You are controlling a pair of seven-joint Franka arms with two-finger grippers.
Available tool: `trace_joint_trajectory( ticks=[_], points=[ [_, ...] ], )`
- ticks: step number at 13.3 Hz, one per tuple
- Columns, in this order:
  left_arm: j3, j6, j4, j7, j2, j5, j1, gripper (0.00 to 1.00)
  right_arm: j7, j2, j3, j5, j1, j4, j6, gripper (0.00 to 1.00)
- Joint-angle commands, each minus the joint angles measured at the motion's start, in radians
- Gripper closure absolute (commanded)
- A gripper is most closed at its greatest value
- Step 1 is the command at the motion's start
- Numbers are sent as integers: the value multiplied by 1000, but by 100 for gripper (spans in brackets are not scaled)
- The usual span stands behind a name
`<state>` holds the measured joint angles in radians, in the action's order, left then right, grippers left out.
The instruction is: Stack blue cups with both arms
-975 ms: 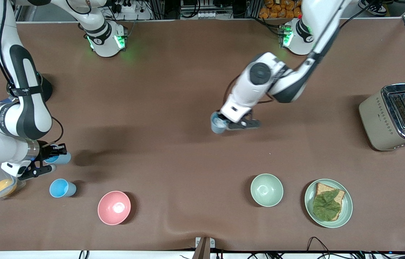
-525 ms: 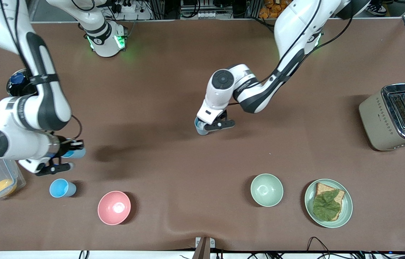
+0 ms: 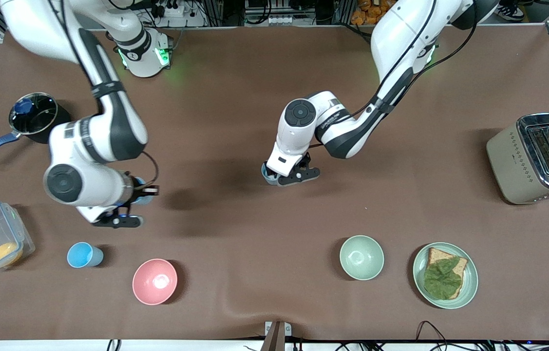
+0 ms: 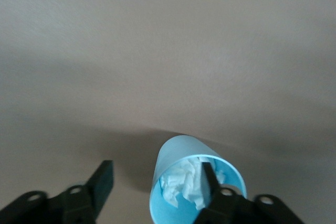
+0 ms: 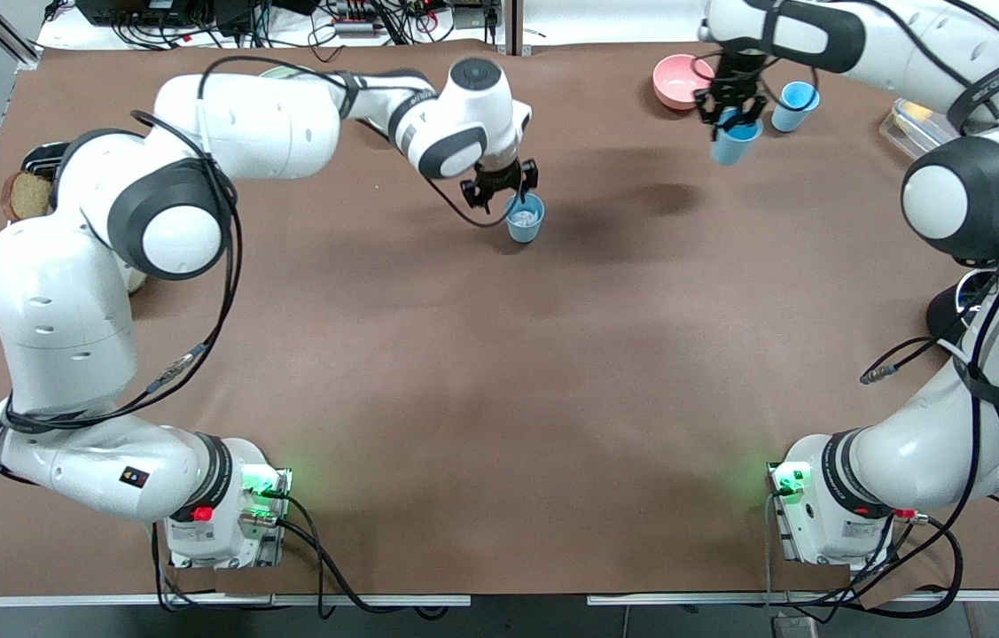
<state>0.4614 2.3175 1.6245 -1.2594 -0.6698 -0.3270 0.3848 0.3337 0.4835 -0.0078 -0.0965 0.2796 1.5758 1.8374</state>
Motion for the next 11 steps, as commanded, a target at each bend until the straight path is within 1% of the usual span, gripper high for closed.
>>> trace_joint_trajectory(
  ticks=[1,3,4,5,6,7,8,10,11],
  points=[
    [2,-153,-24,-9,139,52,-32,0,186,18,-9,-32,101,-62,-6,100],
    [5,-196,-25,-5,211,54,-66,0,283,43,-8,-58,134,-91,9,100],
    [5,-222,-25,18,242,54,-88,0,329,52,-9,-95,176,-100,49,100],
    [5,-251,-23,84,274,54,-130,0,378,70,-9,-115,215,-106,90,100],
    [5,-282,-25,160,303,65,-171,0,399,98,-11,-111,272,-146,115,100],
    [5,-308,-23,231,331,89,-216,0,424,118,-11,-114,306,-184,114,100],
    [5,-334,-22,300,357,100,-262,0,456,135,-9,-117,322,-210,121,100],
    [3,-383,-15,470,401,102,-344,0,502,194,-9,-115,369,-322,123,100],
    [3,-388,-17,538,417,102,-393,0,518,216,-9,-117,380,-359,123,100]
  ],
)
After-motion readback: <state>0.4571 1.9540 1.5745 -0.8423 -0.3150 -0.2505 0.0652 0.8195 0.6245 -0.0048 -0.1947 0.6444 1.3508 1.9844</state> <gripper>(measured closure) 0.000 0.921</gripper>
